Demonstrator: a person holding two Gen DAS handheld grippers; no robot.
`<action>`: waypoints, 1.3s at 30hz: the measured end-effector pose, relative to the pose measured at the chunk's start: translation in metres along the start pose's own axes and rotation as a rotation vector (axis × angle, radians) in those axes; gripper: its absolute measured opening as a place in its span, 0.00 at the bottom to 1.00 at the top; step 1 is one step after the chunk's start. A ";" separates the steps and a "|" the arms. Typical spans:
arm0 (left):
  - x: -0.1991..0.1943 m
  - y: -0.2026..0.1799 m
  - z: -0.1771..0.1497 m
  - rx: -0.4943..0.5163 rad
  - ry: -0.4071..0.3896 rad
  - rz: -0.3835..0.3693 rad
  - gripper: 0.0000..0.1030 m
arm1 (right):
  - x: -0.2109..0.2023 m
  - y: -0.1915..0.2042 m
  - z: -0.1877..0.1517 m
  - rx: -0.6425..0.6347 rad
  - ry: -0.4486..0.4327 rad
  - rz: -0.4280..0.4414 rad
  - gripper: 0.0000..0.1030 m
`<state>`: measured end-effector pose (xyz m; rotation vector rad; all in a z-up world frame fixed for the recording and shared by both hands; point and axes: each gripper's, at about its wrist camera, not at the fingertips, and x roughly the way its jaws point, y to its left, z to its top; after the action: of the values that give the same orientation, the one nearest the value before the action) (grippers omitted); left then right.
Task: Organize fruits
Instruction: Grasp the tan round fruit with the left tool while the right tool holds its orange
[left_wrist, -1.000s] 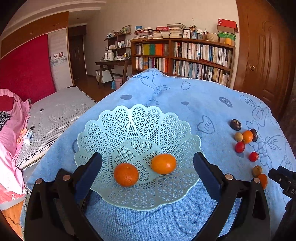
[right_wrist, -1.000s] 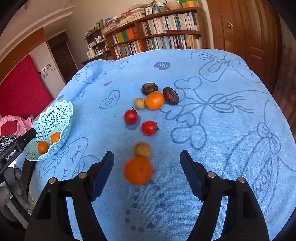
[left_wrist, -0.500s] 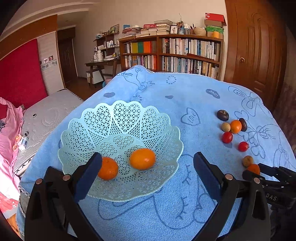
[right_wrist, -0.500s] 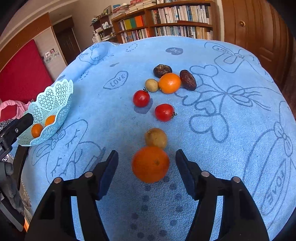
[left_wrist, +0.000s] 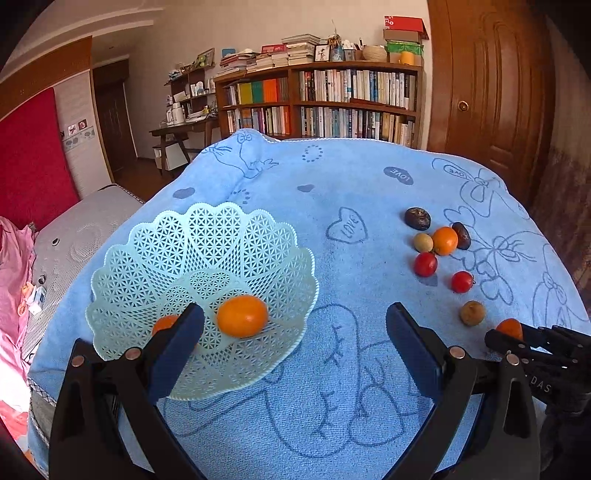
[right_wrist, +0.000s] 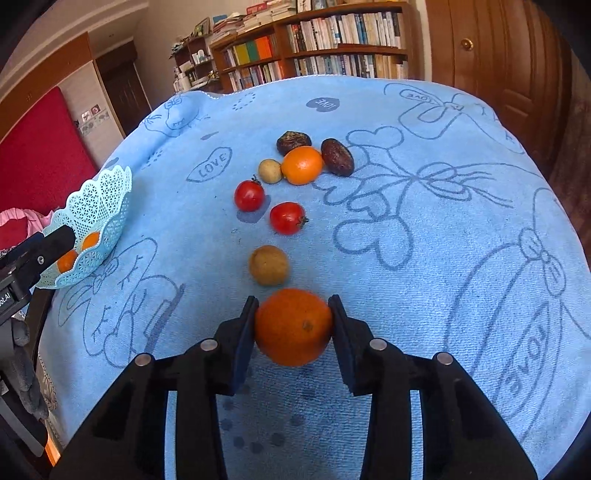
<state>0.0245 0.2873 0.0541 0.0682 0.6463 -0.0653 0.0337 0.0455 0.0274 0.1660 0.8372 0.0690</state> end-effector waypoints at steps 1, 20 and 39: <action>0.001 -0.006 0.001 0.012 0.003 -0.008 0.97 | -0.002 -0.006 0.000 0.010 -0.007 -0.007 0.38; 0.044 -0.119 -0.001 0.168 0.141 -0.257 0.97 | -0.012 -0.075 0.002 0.169 -0.078 -0.048 0.38; 0.083 -0.146 -0.007 0.168 0.249 -0.398 0.35 | -0.004 -0.068 -0.002 0.136 -0.062 -0.049 0.38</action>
<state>0.0740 0.1392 -0.0077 0.1100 0.8954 -0.5017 0.0295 -0.0218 0.0174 0.2736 0.7841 -0.0394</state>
